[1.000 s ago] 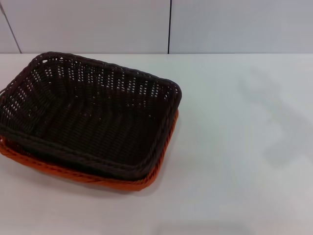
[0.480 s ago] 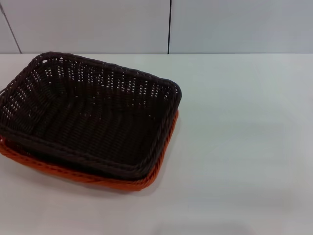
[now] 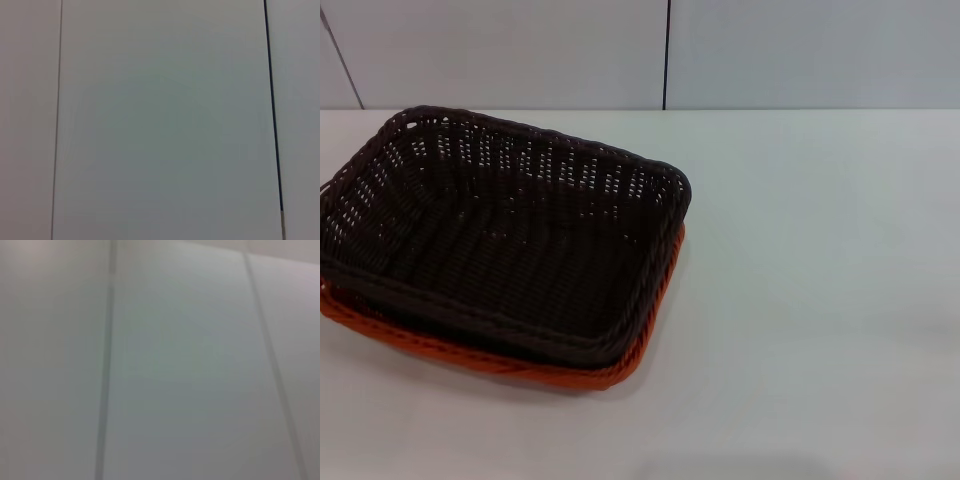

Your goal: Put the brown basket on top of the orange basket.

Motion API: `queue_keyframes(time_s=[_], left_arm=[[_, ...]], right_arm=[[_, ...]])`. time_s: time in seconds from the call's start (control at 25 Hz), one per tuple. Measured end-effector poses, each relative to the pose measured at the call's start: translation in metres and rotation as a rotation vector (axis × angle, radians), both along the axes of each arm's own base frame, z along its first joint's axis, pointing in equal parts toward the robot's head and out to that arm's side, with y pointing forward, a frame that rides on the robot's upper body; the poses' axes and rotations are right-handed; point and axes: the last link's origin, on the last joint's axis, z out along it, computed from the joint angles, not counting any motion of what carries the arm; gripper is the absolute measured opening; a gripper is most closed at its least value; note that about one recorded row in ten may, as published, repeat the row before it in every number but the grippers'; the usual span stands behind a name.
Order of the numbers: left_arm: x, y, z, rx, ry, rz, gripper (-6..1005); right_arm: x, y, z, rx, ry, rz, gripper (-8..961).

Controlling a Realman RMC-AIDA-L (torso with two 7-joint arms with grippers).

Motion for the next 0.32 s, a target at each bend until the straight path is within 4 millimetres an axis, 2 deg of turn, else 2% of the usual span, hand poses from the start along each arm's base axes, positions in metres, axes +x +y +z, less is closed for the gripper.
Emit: queue_keyframes(time_s=[0.32], left_arm=[[-0.0006, 0.0053, -0.0038, -0.010, -0.009, 0.013, 604]], right_arm=[[0.0088, -0.0062, -0.0019, 0.023, 0.038, -0.050, 582]])
